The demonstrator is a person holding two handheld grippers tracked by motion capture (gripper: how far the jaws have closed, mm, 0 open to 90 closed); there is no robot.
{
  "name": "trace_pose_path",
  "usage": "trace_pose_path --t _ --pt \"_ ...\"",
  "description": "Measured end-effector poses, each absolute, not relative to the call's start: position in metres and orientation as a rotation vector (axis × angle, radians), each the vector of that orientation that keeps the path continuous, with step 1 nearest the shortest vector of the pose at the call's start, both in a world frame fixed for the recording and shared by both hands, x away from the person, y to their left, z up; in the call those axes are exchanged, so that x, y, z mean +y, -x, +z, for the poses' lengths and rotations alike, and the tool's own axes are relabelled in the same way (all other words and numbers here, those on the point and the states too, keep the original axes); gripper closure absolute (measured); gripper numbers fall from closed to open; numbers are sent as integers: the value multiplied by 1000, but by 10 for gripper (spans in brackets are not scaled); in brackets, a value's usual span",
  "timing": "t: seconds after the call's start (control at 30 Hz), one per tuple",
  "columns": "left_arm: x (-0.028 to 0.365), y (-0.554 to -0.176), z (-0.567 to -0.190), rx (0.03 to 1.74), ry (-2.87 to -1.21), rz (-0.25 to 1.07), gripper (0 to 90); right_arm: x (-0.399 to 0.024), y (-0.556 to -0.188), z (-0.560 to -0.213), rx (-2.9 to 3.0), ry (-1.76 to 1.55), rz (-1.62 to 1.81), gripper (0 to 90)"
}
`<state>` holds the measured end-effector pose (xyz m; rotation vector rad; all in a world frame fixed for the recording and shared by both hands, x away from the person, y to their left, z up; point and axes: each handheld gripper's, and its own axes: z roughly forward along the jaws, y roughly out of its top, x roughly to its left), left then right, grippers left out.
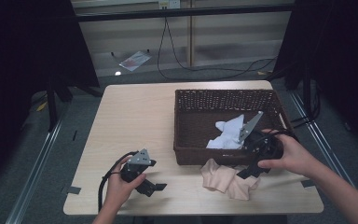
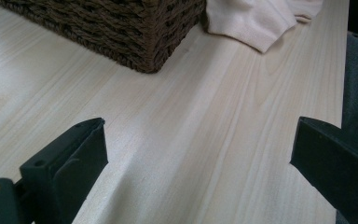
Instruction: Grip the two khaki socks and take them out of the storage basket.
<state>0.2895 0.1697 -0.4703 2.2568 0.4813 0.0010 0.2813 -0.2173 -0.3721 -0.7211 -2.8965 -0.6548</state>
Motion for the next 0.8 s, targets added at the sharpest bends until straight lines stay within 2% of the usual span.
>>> trace_pose_path --t 0.8 --pt "171 -290 -470 482 -2263 3 33 -263 -265 -397 -2869 831 -773 79"
